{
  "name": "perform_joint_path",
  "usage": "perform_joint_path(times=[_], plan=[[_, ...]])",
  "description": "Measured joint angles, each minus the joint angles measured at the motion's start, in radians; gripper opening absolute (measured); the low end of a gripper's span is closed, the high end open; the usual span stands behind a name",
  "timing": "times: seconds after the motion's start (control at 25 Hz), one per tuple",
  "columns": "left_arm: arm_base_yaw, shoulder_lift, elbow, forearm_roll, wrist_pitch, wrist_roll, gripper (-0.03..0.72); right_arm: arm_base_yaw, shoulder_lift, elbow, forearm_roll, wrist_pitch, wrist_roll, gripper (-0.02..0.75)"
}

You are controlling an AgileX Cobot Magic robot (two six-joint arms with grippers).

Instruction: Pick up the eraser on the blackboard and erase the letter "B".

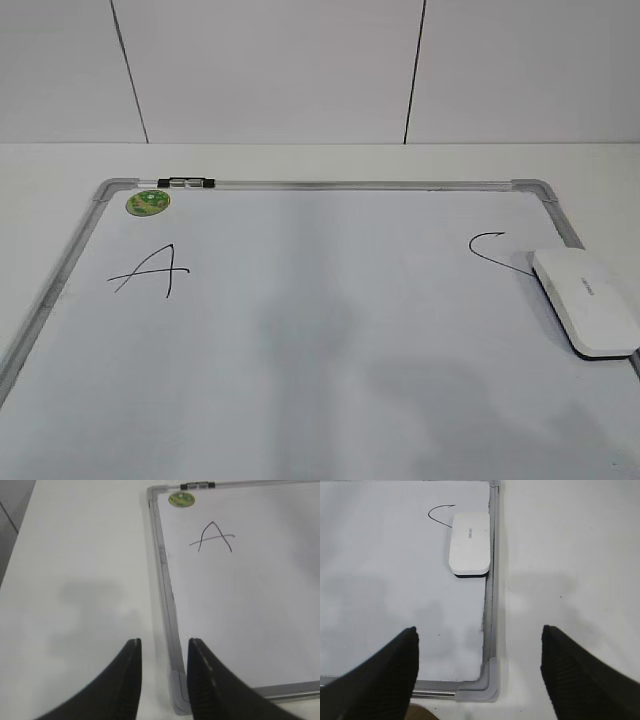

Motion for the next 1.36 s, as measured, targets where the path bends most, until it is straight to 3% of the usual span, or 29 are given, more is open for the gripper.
perform_joint_path(times=[0.36, 1.36], plan=[[0.0, -0.004, 0.002, 0.019, -0.008, 0.002, 0.235, 0.0, 0.0, 0.008, -0.097, -0.009, 0.012, 0.585], [0.0, -0.004, 0.002, -0.003, -0.008, 0.002, 0.236, 0.0, 0.0, 0.012, -0.05, -0.017, 0.013, 0.585]])
